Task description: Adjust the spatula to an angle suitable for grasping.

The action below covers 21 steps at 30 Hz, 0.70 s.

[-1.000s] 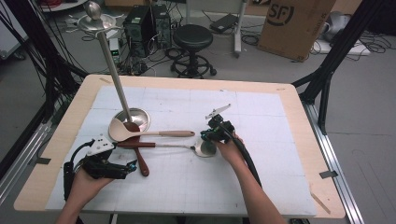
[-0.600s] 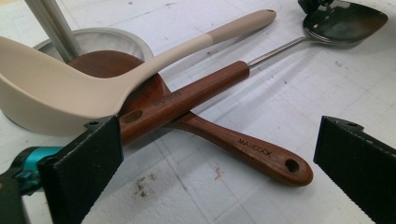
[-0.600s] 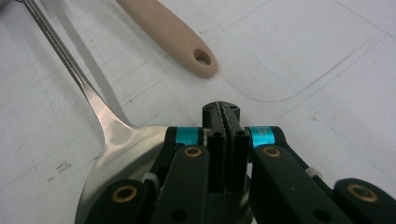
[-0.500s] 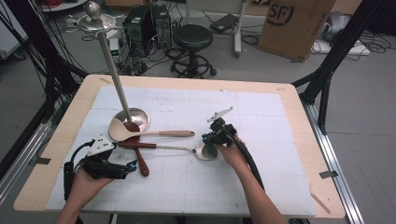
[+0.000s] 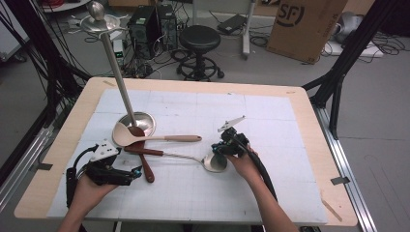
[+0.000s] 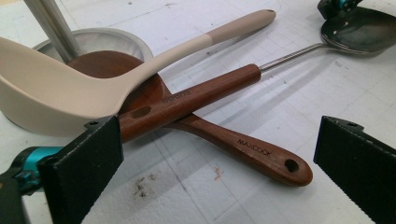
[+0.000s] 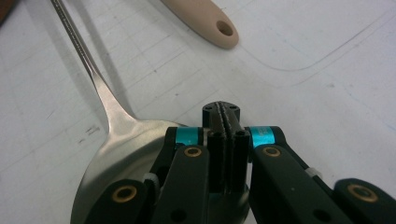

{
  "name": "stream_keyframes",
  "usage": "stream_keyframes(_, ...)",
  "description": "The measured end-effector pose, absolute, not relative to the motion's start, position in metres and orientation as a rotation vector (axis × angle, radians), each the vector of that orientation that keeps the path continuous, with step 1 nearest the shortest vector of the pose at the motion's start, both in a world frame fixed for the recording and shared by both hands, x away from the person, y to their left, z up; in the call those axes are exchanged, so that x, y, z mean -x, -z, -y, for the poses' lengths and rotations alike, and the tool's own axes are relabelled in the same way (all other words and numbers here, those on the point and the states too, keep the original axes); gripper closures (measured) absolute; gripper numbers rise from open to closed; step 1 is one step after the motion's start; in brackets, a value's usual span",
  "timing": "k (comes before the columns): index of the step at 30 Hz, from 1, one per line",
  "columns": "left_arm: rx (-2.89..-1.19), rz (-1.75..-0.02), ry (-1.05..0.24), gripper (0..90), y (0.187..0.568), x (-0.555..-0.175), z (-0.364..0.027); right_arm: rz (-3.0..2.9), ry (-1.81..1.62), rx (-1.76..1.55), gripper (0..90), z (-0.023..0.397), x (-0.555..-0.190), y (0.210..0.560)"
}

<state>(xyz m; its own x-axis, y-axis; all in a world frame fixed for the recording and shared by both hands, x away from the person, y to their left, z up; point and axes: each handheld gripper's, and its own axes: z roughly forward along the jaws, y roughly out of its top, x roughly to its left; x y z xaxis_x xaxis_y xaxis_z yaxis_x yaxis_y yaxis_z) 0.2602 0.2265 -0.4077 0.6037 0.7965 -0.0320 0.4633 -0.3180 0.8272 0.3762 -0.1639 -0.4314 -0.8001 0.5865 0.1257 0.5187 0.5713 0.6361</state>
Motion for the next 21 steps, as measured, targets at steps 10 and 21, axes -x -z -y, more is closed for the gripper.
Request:
stream_keyframes(10,-1.968,-1.001,-0.489,2.0,0.408,-0.26,-0.226,-2.694,-1.065,-0.946,89.4,0.168,-0.371,0.431)
stream_keyframes(21,-1.973,-1.0,-0.487,2.0,0.408,-0.261,-0.225,-2.683,-1.142,-0.878,85.3,0.157,-0.365,0.421)
